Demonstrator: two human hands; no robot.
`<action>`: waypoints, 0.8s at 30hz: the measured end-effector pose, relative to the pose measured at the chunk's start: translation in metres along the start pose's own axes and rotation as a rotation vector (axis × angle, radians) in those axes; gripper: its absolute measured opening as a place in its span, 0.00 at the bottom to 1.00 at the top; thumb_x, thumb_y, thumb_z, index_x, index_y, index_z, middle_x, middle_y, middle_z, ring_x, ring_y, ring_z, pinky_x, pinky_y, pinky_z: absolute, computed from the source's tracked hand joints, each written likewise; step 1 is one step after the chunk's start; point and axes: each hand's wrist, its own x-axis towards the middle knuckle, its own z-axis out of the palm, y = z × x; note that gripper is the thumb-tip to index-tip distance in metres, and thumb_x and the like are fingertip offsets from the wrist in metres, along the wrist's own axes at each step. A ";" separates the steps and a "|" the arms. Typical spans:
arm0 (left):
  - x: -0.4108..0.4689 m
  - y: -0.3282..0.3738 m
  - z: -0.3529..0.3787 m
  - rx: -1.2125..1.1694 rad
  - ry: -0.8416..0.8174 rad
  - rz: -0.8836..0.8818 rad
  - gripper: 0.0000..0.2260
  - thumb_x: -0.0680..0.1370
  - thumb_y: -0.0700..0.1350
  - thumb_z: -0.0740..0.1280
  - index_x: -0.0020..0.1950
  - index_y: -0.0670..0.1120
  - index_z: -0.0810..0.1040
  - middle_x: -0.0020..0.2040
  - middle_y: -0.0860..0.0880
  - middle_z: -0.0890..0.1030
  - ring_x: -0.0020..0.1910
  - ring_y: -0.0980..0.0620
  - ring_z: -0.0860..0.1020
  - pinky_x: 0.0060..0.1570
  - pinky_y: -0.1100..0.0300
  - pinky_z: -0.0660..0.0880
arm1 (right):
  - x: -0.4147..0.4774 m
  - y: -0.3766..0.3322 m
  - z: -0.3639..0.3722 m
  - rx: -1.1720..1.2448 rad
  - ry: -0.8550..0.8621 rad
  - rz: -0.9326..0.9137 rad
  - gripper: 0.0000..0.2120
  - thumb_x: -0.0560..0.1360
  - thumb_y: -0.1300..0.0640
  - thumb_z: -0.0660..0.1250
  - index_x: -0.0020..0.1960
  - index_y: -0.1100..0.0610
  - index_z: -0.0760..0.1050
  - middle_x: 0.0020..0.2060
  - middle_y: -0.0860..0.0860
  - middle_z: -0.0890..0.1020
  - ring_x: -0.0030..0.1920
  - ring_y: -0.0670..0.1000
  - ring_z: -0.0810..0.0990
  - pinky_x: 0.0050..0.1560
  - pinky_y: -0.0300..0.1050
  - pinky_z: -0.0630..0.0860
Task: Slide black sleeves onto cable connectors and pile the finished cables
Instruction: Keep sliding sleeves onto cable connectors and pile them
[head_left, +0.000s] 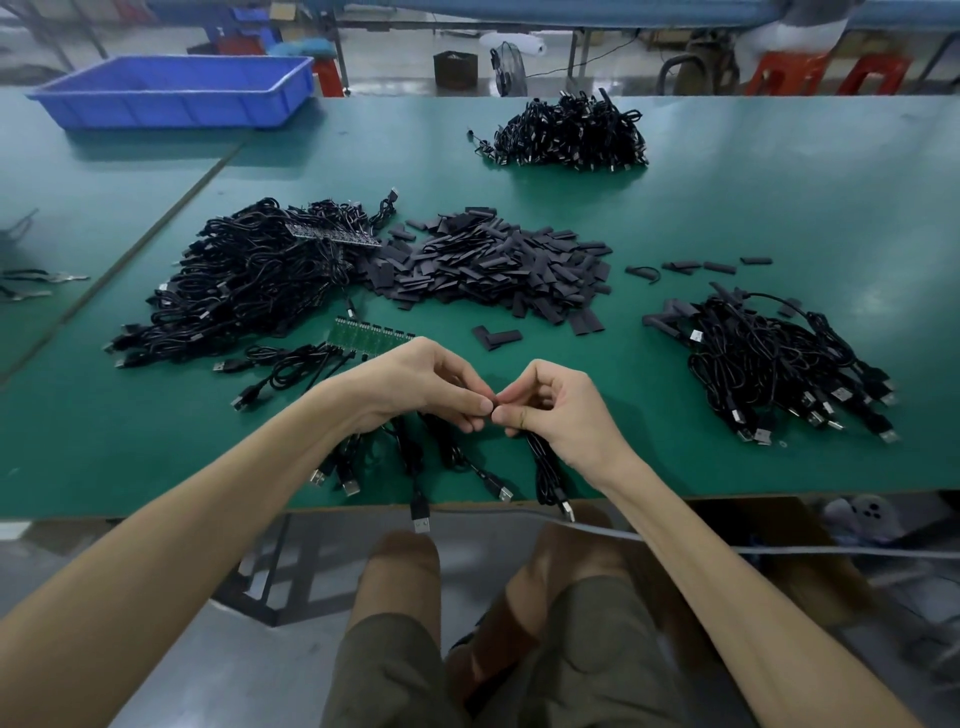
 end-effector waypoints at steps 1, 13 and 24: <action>0.000 -0.001 0.000 -0.013 0.002 -0.004 0.08 0.72 0.40 0.79 0.50 0.40 0.87 0.45 0.38 0.86 0.43 0.47 0.84 0.48 0.61 0.81 | 0.000 0.000 0.000 -0.012 0.001 -0.002 0.09 0.70 0.65 0.81 0.44 0.60 0.81 0.37 0.52 0.86 0.38 0.51 0.84 0.44 0.45 0.83; -0.005 -0.014 -0.002 -0.115 0.075 0.062 0.11 0.72 0.38 0.77 0.53 0.38 0.86 0.46 0.35 0.86 0.41 0.48 0.84 0.46 0.61 0.81 | -0.001 -0.003 -0.005 -0.008 -0.031 -0.016 0.10 0.71 0.65 0.80 0.50 0.59 0.83 0.41 0.47 0.87 0.45 0.45 0.85 0.51 0.38 0.79; -0.008 -0.018 -0.001 -0.123 0.066 0.130 0.10 0.73 0.37 0.76 0.53 0.37 0.86 0.44 0.36 0.86 0.39 0.48 0.84 0.44 0.61 0.81 | -0.002 -0.003 -0.002 -0.004 -0.015 -0.016 0.09 0.70 0.63 0.81 0.49 0.60 0.83 0.40 0.54 0.88 0.42 0.50 0.86 0.57 0.56 0.81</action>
